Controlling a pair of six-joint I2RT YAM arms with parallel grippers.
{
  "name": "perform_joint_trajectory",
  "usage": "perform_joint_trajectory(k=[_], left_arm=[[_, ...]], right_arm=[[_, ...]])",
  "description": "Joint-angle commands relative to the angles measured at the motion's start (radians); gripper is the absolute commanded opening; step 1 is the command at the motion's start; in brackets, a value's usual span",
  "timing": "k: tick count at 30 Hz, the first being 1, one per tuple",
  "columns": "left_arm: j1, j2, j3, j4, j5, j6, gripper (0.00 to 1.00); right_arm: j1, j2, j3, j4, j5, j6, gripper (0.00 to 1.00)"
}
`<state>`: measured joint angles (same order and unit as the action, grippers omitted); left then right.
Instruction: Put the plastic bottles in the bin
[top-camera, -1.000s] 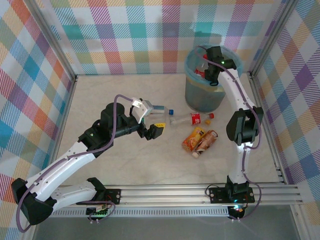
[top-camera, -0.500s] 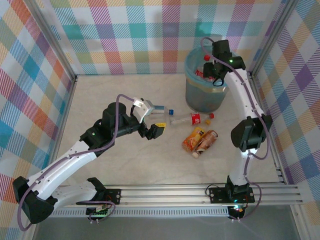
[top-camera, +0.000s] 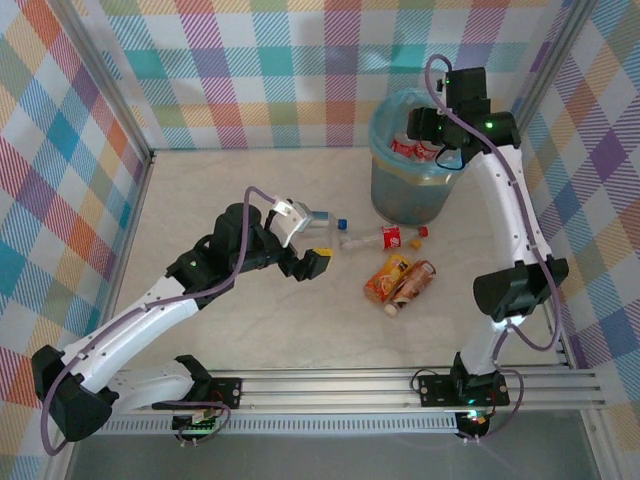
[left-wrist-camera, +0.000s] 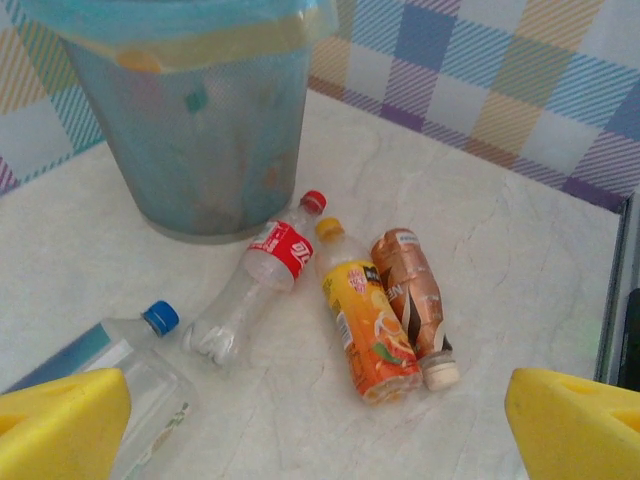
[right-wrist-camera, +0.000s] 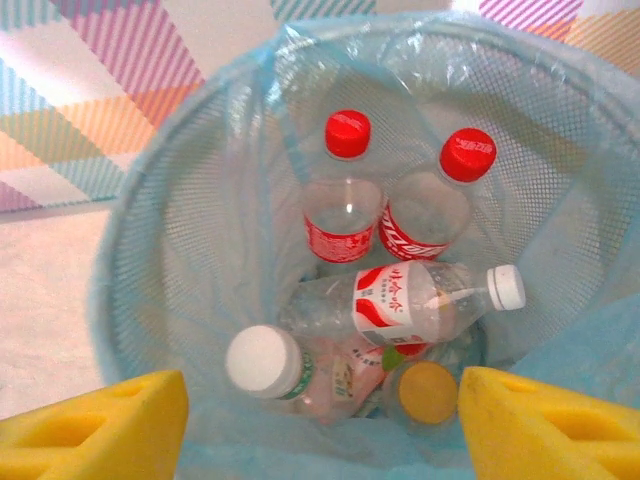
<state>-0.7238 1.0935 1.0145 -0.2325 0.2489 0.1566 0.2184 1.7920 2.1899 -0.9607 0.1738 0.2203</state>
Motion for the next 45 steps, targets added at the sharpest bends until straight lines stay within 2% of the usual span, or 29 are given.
perform_joint_trajectory(k=[1, 7, 13, 20, 24, 30, 41, 45], left_arm=[[-0.003, 0.033, 0.051, -0.073, 0.009, -0.02, 0.96], [-0.095, 0.171, 0.091, -0.081, -0.031, -0.02, 0.96], [-0.157, 0.373, 0.165, -0.01, -0.01, -0.052, 0.95], [-0.192, 0.592, 0.284, -0.004, 0.009, -0.073, 0.94], [-0.2, 0.699, 0.346, -0.013, 0.025, -0.092, 0.93], [-0.213, 0.833, 0.446, -0.078, 0.029, -0.122, 0.92], [-0.216, 0.947, 0.496, -0.11, 0.069, -0.135, 0.89], [-0.218, 0.999, 0.544, -0.177, 0.098, -0.13, 0.87]], right_arm=[[0.027, -0.092, 0.011, 0.016, -0.047, 0.021, 0.71], [0.076, -0.236, -0.137, 0.054, -0.083, 0.023, 0.71], [0.086, -0.443, -0.416, 0.135, -0.154, 0.032, 0.71], [0.085, -0.667, -0.648, 0.149, -0.103, -0.009, 0.74], [0.085, -0.734, -0.68, 0.152, -0.051, -0.051, 0.76], [0.087, -0.749, -0.655, 0.154, -0.022, -0.1, 0.79], [0.086, -0.75, -0.676, 0.16, -0.022, -0.126, 0.8], [0.086, -0.746, -0.679, 0.162, -0.025, -0.13, 0.81]])
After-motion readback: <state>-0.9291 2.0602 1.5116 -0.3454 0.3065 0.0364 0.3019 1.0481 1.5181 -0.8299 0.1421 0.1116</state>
